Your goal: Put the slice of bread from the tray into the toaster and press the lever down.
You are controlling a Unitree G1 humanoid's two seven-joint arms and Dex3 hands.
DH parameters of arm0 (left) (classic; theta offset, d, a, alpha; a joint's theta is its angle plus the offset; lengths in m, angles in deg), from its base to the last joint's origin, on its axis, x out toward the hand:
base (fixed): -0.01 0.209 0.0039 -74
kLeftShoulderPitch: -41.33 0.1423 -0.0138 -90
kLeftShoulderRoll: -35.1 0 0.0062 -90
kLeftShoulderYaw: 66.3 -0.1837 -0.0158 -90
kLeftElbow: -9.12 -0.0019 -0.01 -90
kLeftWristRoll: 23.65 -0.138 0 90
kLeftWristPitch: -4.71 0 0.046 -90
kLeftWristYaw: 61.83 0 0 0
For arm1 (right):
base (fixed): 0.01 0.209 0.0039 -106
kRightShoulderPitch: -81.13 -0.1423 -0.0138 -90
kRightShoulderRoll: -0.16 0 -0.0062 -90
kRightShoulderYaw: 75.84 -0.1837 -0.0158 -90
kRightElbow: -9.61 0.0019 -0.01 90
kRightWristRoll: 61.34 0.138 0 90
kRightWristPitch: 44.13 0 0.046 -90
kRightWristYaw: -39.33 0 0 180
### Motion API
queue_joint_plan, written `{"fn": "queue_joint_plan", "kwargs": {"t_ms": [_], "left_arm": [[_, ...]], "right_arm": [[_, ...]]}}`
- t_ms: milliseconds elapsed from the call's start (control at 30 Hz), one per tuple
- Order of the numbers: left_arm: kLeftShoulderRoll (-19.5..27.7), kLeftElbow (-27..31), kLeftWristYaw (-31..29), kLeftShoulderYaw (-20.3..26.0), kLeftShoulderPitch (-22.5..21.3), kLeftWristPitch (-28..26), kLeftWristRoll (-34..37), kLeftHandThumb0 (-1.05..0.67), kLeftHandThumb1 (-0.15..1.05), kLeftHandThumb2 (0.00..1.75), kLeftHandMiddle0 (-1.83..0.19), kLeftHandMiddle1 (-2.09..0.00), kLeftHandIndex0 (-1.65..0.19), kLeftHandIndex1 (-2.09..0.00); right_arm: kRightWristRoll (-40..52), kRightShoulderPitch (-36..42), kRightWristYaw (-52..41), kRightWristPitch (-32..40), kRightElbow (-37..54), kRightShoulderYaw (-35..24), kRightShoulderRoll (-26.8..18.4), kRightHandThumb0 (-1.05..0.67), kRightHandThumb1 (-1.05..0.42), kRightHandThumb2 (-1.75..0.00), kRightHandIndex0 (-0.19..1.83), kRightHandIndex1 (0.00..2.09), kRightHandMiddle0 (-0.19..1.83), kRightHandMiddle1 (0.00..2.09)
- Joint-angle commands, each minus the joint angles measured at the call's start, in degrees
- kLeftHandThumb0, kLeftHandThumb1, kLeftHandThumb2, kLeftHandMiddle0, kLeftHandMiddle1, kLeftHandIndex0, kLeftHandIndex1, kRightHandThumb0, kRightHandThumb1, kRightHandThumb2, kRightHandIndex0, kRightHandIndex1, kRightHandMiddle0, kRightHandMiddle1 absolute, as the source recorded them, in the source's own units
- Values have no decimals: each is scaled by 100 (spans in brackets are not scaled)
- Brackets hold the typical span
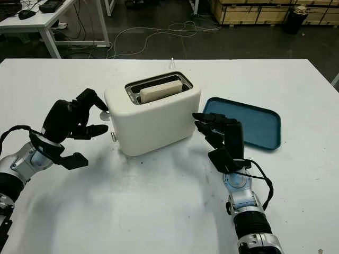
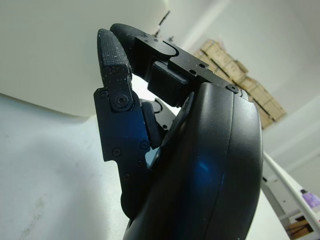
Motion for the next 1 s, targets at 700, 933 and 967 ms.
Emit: {"fn": "queue_joint_plan", "kwargs": {"t_ms": [700,933,967], "left_arm": [[-369,-351,-2015,-694,654,-142,898,-100,92,26,-120,-175,-73,-123],[-460,-178,-2218,-732,935,-117,1155,-100,92,24,-110,-172,-85,-103],[-461,-146,-2273,-726,972,-119,1221,-101,92,25,-109,-172,-85,-102]], "right_arm": [[87,55,15,38,-7,-64,84,-50,-92,-3,96,94,118,0],[6,61,73,49,-3,-56,84,-50,-92,-3,96,93,118,0],[-25,60,100,53,-3,-51,79,-50,-92,-4,96,93,118,0]]}}
